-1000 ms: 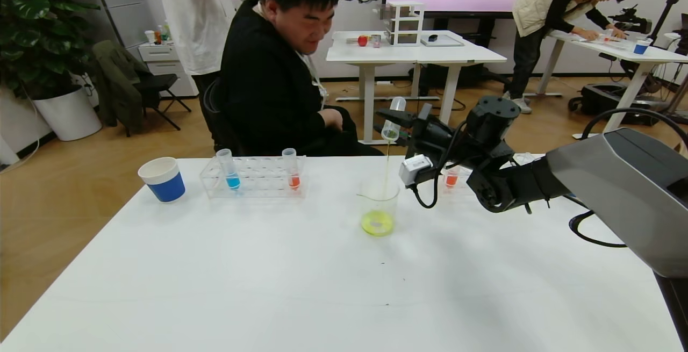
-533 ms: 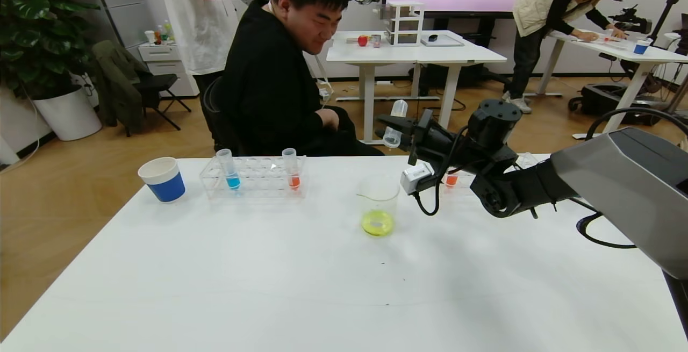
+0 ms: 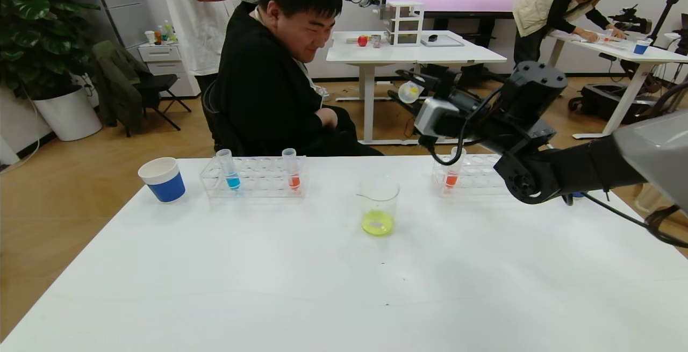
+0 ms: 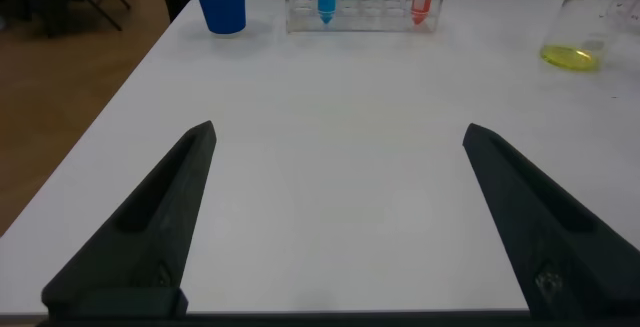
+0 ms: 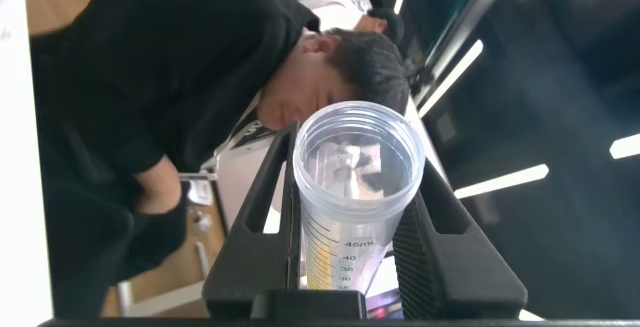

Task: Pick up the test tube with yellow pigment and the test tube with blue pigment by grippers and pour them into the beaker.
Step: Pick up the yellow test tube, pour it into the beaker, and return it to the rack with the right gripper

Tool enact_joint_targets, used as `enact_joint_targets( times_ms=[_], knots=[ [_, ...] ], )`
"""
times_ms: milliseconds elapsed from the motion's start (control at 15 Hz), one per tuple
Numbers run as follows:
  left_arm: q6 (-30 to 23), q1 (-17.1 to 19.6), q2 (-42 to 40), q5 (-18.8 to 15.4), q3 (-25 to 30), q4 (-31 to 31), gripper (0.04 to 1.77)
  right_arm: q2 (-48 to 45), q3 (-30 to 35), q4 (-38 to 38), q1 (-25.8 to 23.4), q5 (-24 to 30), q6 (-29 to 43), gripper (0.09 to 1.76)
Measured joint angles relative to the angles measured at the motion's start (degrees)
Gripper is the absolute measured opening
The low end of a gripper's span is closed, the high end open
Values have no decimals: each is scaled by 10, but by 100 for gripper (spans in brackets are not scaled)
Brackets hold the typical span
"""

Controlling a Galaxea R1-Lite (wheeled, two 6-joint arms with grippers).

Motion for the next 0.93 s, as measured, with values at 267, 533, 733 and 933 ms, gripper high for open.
enact_joint_targets(
  times_ms=[267, 533, 733, 933],
  knots=[
    [0, 0, 0, 0, 0, 0, 172, -78, 83, -29, -15, -127, 298, 53],
    [0, 0, 0, 0, 0, 0, 172, -142, 172, -1, -108, -186, 489, 53],
    [0, 0, 0, 0, 0, 0, 172, -167, 221, 35, -203, -186, 604, 53],
    [0, 0, 0, 0, 0, 0, 172, -178, 235, 88, -285, -183, 647, 53]
  ],
)
